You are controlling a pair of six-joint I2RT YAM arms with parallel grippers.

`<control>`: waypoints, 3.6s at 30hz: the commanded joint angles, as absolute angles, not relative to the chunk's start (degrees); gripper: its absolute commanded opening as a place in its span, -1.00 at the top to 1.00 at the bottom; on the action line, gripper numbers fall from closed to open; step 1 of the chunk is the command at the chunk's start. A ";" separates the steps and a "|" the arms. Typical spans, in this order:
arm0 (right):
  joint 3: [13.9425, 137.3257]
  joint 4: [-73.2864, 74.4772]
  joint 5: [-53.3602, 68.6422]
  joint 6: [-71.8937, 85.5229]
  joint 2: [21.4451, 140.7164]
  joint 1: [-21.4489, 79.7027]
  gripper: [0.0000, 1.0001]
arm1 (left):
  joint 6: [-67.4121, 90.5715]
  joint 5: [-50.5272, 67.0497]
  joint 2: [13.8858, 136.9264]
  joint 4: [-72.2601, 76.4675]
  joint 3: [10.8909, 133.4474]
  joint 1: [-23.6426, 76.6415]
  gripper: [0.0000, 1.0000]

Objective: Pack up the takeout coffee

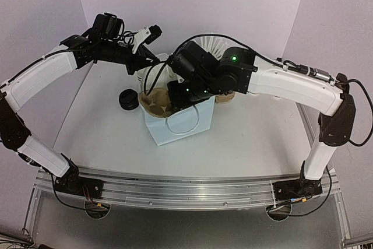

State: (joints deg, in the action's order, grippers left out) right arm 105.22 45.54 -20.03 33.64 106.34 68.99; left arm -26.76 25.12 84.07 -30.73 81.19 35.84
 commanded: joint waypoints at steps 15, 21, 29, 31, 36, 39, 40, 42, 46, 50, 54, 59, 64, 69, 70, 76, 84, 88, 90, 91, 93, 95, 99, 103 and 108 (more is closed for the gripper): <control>109.73 54.09 -27.40 40.43 111.06 67.86 1.00 | 2.27 30.49 81.57 -31.60 81.34 33.57 1.00; 110.72 54.64 -30.37 36.49 110.62 69.79 1.00 | 8.67 27.52 82.43 -32.51 80.38 32.78 1.00; 107.99 49.13 -29.35 30.23 108.61 71.46 1.00 | 7.82 24.54 83.10 -33.69 79.00 32.47 1.00; 106.56 45.65 -28.98 28.50 107.57 71.92 1.00 | 7.46 23.79 83.40 -33.85 79.03 32.42 1.00; 105.11 43.17 -26.11 25.11 107.79 72.25 1.00 | 6.74 23.41 84.20 -33.89 79.88 32.18 1.00; 103.77 44.08 -27.89 28.96 108.18 71.59 1.00 | 5.12 25.28 83.83 -33.38 80.38 32.21 1.00; 103.38 44.62 -28.16 30.92 108.20 71.01 1.00 | 4.57 26.41 83.57 -33.25 80.53 32.18 1.00; 103.10 45.77 -27.51 33.75 108.51 69.75 1.00 | 4.10 27.88 82.89 -32.91 80.53 32.24 1.00; 109.88 52.00 -26.22 34.22 113.97 69.32 1.00 | 1.82 29.52 82.11 -31.88 80.70 33.00 1.00; 121.96 64.00 -26.97 36.39 121.52 69.17 1.00 | 0.72 28.88 82.21 -31.99 81.80 33.84 1.00; 121.52 67.05 -27.19 41.43 121.45 68.28 1.00 | 0.09 28.42 81.48 -32.00 81.62 34.32 1.00; 118.90 66.98 -28.18 45.33 119.69 67.33 1.00 | -0.88 28.09 79.79 -30.55 80.91 35.14 1.00; 121.74 67.03 -26.05 43.19 121.98 67.32 1.00 | -0.51 27.73 80.04 -29.92 80.92 35.16 1.00; 122.45 66.99 -26.62 43.72 122.62 67.30 1.00 | -0.09 27.75 80.10 -29.75 80.30 35.16 1.00; 122.63 66.99 -26.73 43.81 122.81 67.27 1.00 | 0.60 27.95 80.16 -29.68 80.16 35.16 1.00; 125.02 65.88 -29.79 43.80 123.74 67.28 1.00 | 3.92 29.90 81.06 -29.47 78.97 35.24 1.00; 117.36 55.18 -33.06 41.85 118.28 67.25 1.00 | 4.78 30.94 81.39 -29.95 77.01 35.16 1.00; 116.57 54.76 -31.51 41.34 119.20 67.08 1.00 | 4.47 31.02 81.41 -29.46 77.00 35.14 1.00; 116.79 54.77 -31.37 41.32 119.79 67.06 1.00 | 4.14 31.53 81.65 -29.45 77.38 35.07 1.00; 116.80 54.76 -31.63 41.29 120.04 67.06 1.00 | 3.95 31.79 81.78 -29.55 77.49 35.07 1.00; 116.89 54.76 -31.89 40.93 120.37 67.02 1.00 | 3.88 31.80 81.90 -29.62 77.53 35.10 1.00; 116.68 54.76 -31.99 40.78 120.37 67.05 1.00 | 3.87 31.68 81.78 -29.52 77.46 35.07 1.00; 115.53 54.76 -31.91 41.00 119.82 67.06 1.00 | 3.69 31.29 81.83 -29.40 77.52 34.98 1.00; 115.48 54.76 -31.09 40.05 119.72 67.05 0.49 | 3.16 30.81 81.83 -29.36 77.69 34.89 1.00; 115.87 54.79 -31.25 38.76 118.72 67.02 0.03 | 2.27 30.44 81.91 -29.45 78.24 34.57 1.00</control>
State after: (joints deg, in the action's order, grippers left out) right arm 116.27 53.49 -31.08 39.66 120.52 67.46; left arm 3.93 30.36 82.52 -30.48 77.43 35.02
